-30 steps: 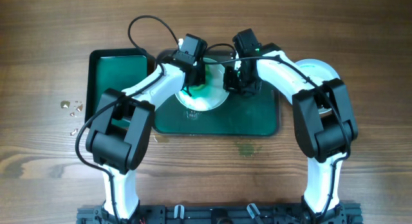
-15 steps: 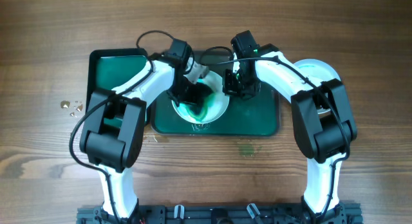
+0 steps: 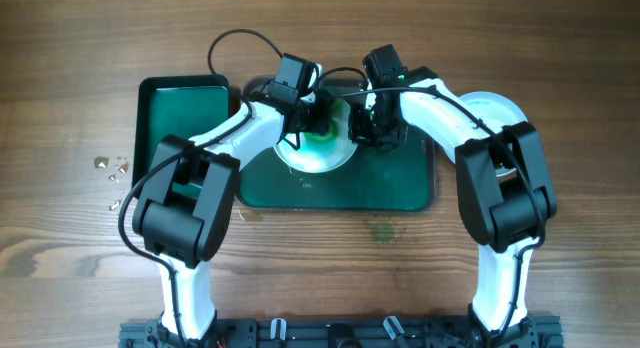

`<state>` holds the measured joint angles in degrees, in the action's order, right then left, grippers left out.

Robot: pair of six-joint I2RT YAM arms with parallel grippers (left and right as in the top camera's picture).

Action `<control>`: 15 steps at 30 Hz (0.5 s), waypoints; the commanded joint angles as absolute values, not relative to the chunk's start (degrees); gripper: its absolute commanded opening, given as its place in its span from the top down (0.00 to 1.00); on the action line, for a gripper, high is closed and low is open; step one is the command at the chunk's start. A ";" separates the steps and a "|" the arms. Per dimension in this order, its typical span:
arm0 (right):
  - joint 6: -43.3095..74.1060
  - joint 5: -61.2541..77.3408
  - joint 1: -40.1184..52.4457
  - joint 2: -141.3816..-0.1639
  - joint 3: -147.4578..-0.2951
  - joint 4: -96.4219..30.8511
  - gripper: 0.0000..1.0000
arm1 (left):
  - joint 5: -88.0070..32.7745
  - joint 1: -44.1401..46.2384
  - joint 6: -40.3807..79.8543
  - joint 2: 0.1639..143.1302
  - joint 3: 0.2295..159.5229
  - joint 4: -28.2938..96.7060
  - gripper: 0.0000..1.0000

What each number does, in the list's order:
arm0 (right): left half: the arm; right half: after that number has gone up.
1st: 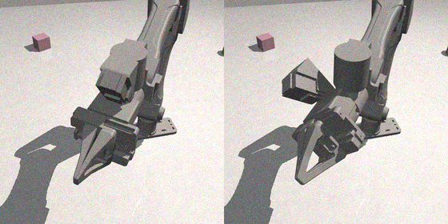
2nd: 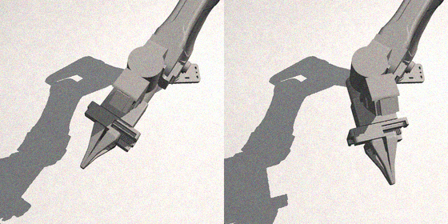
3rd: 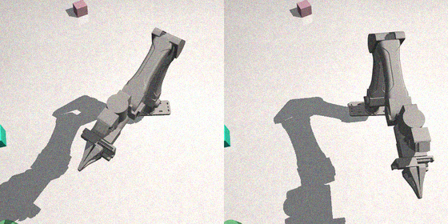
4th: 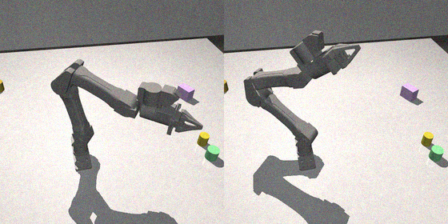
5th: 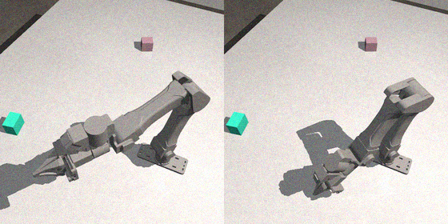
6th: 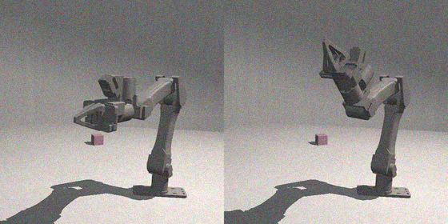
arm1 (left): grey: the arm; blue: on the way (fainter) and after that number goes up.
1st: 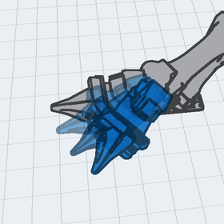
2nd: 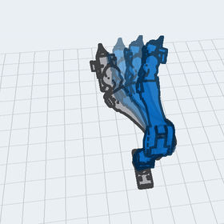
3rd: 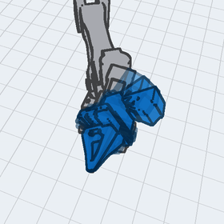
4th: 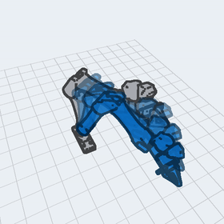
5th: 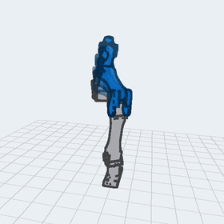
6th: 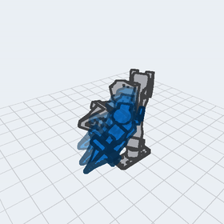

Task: Clean dirty plates on tray and stack at the side
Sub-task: 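Scrub the plate in circles with the left gripper's sponge, right gripper holding rim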

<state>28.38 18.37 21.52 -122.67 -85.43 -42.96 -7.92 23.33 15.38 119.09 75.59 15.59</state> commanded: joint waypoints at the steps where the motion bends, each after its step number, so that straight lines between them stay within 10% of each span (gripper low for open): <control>1: 28.45 16.75 22.13 -123.63 -84.07 -43.88 0.96 | 16.16 22.26 20.23 121.60 75.00 15.97 0.96; 7: 28.45 16.75 22.13 -123.63 -84.07 -43.31 0.96 | 18.26 22.39 22.98 121.60 75.00 29.91 0.96; 15: 28.45 16.78 22.13 -123.63 -84.07 -43.31 0.96 | -23.38 22.37 11.94 121.60 75.00 40.73 0.96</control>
<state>28.25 19.05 22.50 -122.67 -85.36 -43.07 0.84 22.65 20.51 117.67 78.98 36.14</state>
